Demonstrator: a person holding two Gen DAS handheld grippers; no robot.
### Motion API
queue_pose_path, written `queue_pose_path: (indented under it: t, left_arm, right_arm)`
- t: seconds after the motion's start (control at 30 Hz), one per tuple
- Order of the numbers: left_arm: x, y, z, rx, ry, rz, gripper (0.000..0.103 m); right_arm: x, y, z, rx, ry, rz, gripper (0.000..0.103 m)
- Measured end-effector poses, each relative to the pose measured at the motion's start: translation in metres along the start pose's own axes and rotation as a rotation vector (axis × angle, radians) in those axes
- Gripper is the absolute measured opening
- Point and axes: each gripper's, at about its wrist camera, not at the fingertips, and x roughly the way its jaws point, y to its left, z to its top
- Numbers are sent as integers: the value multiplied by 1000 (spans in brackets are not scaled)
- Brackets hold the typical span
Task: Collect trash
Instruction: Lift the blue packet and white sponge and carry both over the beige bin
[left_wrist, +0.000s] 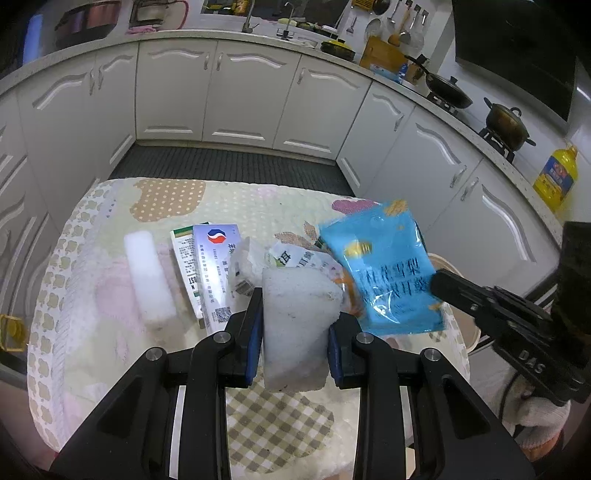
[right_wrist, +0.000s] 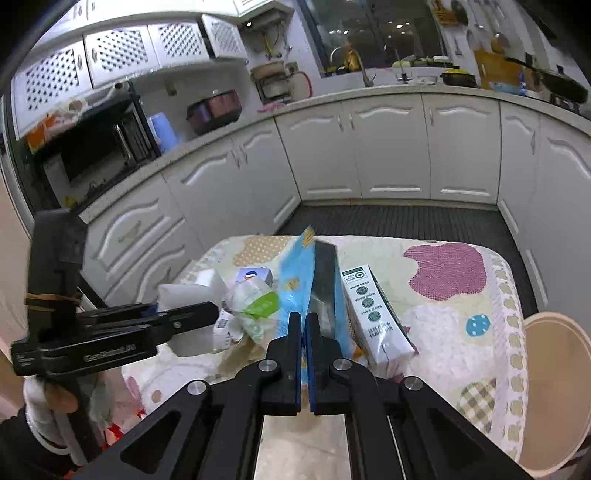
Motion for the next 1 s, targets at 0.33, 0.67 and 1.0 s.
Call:
queue_pose_path:
  t: [0.33, 0.67, 1.0]
  left_arm:
    - [7, -31, -14, 44, 24, -40, 27]
    - [19, -41, -19, 52, 54, -52, 27]
    - [24, -43, -22, 58, 71, -51, 27]
  right_arm:
    - [-29, -25, -31, 48, -15, -87, 1]
    - [-2, -76, -47, 117, 80, -107, 58]
    - [32, -86, -60, 173, 123, 100, 20]
